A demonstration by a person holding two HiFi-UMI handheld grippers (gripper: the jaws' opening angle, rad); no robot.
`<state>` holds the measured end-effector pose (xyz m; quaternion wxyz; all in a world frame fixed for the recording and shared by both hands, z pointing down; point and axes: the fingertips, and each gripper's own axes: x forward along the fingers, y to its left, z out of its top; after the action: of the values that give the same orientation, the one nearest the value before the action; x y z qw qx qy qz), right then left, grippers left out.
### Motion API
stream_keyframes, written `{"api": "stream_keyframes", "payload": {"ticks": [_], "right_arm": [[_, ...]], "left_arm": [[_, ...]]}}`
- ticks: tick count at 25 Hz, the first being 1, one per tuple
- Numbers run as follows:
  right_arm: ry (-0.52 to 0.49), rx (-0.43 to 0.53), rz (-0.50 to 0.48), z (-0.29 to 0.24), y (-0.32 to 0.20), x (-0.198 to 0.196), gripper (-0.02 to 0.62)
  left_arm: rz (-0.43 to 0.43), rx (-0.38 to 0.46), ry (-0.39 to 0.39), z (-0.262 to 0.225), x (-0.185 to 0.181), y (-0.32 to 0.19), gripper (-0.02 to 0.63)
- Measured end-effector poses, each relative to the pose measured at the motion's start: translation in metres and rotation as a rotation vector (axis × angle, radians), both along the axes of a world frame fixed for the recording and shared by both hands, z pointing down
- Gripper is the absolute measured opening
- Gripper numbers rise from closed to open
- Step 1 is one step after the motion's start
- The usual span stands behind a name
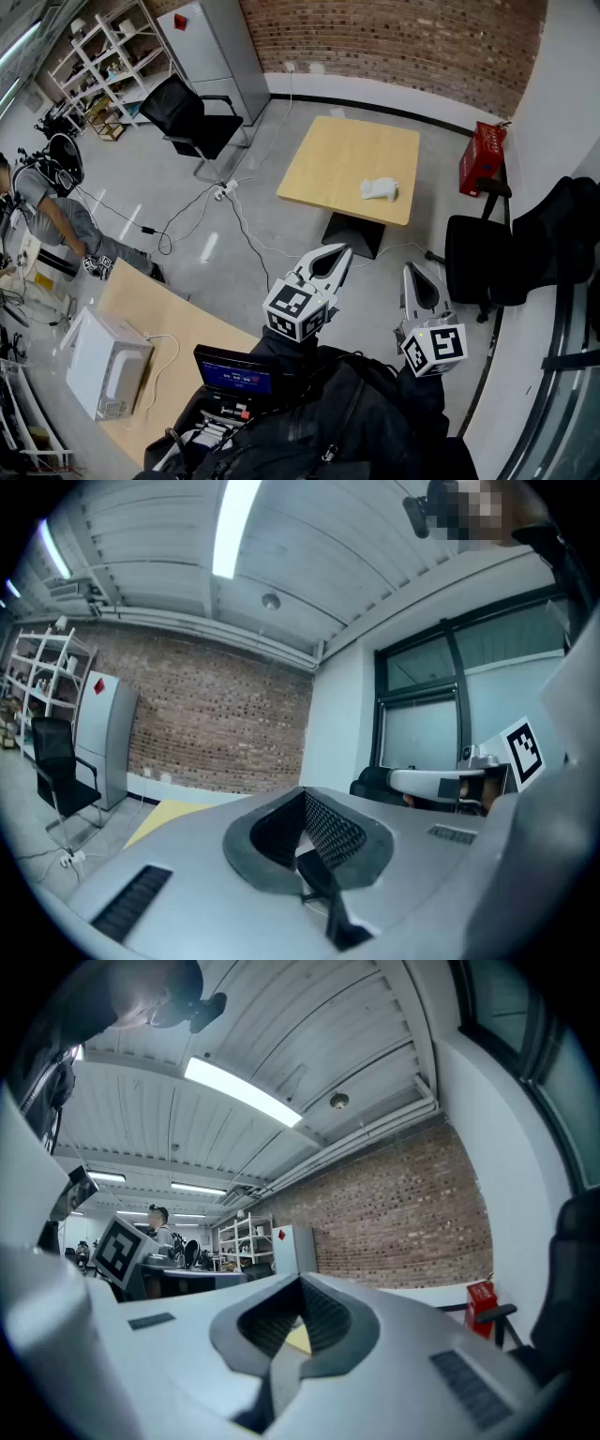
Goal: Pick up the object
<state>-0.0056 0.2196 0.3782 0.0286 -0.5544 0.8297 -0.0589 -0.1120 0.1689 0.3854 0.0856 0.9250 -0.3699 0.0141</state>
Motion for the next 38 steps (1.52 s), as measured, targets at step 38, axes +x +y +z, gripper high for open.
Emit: {"api": "stream_keyframes", "payload": {"ticks": [38], "right_arm": [[-0.033,-0.120,0.095,0.040,-0.088,0.042,0.005]], "left_arm": [[0.023,-0.071,-0.037,0.054,0.036,-0.104,0.000]]}}
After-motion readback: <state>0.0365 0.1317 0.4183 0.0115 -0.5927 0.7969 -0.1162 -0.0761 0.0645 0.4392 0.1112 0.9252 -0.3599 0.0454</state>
